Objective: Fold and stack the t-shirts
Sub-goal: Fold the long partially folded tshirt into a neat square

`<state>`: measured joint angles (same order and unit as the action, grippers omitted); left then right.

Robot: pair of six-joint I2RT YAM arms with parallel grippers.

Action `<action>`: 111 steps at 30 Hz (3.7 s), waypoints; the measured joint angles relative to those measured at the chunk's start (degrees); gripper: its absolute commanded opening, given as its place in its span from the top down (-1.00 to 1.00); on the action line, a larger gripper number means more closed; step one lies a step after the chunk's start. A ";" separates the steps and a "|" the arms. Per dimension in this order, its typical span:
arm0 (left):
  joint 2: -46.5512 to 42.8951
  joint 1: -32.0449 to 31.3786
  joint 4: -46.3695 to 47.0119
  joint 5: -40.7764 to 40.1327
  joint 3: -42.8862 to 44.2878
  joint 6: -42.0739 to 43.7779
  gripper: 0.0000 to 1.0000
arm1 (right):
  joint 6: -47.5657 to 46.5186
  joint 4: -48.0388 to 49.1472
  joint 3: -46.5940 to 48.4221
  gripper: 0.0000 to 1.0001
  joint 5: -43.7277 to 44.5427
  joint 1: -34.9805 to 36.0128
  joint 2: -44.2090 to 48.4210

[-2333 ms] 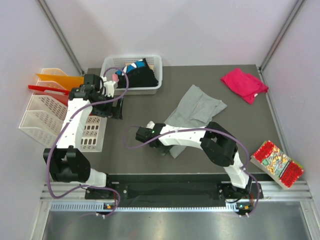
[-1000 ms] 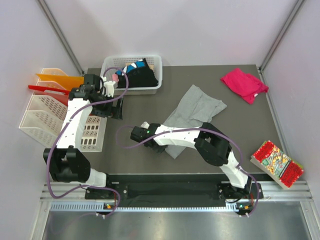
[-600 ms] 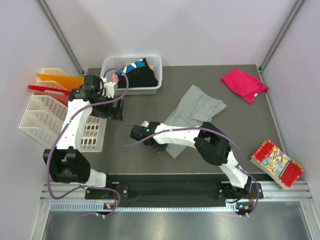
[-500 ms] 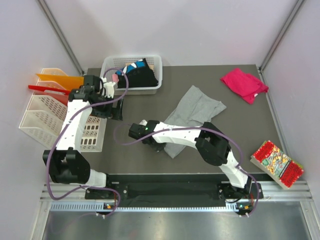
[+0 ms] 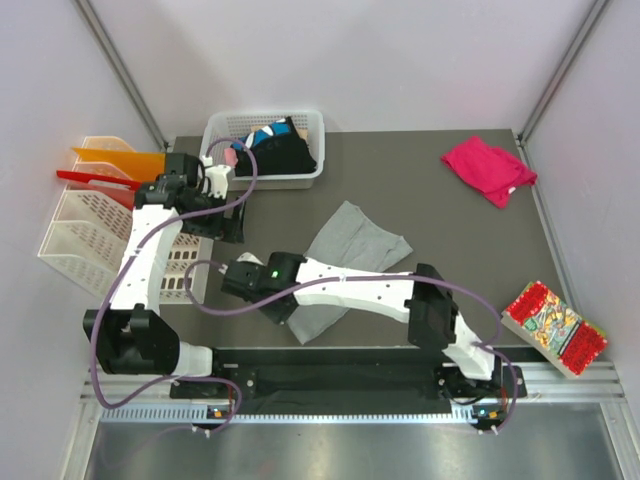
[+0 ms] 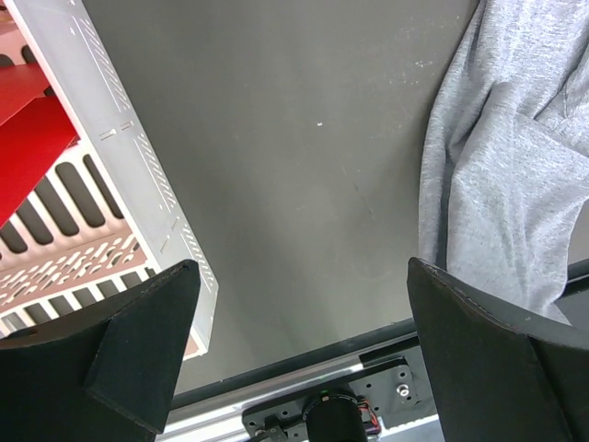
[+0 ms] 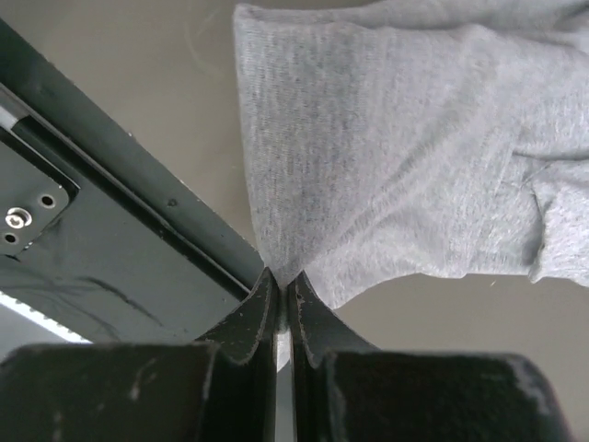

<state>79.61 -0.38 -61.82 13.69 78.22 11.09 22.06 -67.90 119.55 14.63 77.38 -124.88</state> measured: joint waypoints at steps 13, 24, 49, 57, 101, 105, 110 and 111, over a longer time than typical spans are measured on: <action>0.15 0.00 -0.37 1.14 1.73 -0.66 -0.98 | -0.15 1.18 -5.57 1.00 -1.60 -15.30 12.81; 3.17 0.00 -0.33 1.57 2.47 -1.88 -0.98 | -4.44 2.34 -9.03 1.00 -1.09 -22.08 13.42; 8.04 0.00 -0.35 3.41 4.20 -1.88 -0.98 | -8.02 9.07 -10.29 1.00 -2.56 -42.23 6.10; 8.04 0.00 -0.68 3.61 4.20 -1.18 -0.98 | -8.15 10.05 -10.36 0.58 -3.41 -44.85 3.41; 7.76 -2.69 -5.33 4.63 8.24 1.11 -0.98 | 17.03 29.62 -42.71 -0.32 -45.22 -62.42 11.04; 7.76 -2.69 -5.70 4.42 8.24 1.46 -0.98 | 16.26 29.24 -42.45 -0.34 -46.38 -62.77 10.69; 7.78 -2.69 -5.86 4.42 8.24 1.64 -0.98 | 14.62 25.88 -37.09 -0.37 -45.31 -61.83 10.82; 7.78 -2.69 -5.90 4.44 8.24 1.70 -0.98 | 14.64 25.66 -35.19 -0.37 -45.44 -61.55 11.08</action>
<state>87.39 -3.07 -67.72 18.13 86.46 12.80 36.71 -42.24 84.36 -30.81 15.84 -113.80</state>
